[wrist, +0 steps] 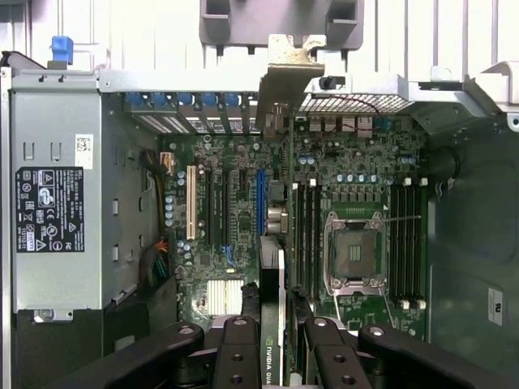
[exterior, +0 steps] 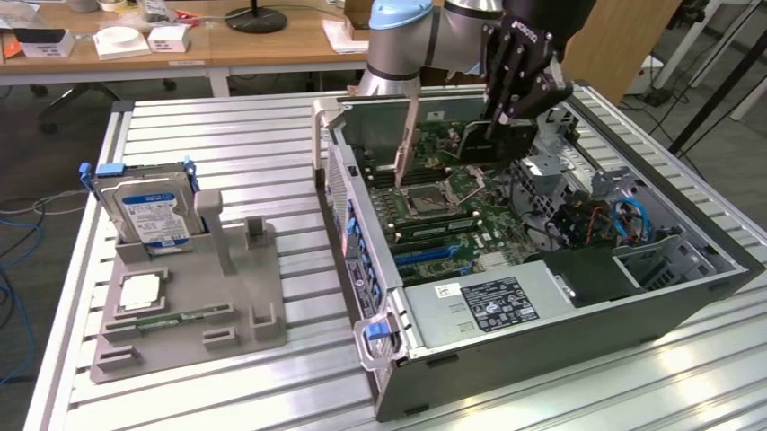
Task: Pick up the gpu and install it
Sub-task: 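Insert the gpu into the slot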
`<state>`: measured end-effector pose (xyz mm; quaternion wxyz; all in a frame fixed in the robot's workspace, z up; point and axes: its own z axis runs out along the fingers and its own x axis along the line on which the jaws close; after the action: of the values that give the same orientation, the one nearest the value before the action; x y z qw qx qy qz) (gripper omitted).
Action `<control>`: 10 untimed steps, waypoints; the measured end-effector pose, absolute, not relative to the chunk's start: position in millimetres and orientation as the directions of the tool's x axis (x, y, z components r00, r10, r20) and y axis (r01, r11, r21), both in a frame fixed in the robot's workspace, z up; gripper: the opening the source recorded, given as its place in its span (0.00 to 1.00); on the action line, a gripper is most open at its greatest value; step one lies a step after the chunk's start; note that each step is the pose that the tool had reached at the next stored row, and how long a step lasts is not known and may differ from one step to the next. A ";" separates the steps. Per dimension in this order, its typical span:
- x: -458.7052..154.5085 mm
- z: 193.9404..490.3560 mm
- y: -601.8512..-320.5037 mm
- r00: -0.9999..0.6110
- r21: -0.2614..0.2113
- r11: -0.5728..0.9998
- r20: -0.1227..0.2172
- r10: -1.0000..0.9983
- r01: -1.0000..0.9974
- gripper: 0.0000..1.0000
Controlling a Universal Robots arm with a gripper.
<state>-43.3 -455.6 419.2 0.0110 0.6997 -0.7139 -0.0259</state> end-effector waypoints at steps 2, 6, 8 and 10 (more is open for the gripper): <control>-43.3 417.7 -455.6 -0.021 0.048 0.020 -0.021 -1.000 -0.999 0.26; -43.2 415.4 -455.5 -0.020 0.038 0.020 -0.021 -1.000 -0.999 0.26; -43.2 415.4 -455.5 -0.020 0.038 0.019 -0.021 -1.000 -0.999 0.26; -43.2 415.3 -455.5 -0.020 0.038 0.020 -0.021 -1.000 -0.999 0.26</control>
<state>-43.2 -455.5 415.3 0.0058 0.6999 -0.7140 -0.0208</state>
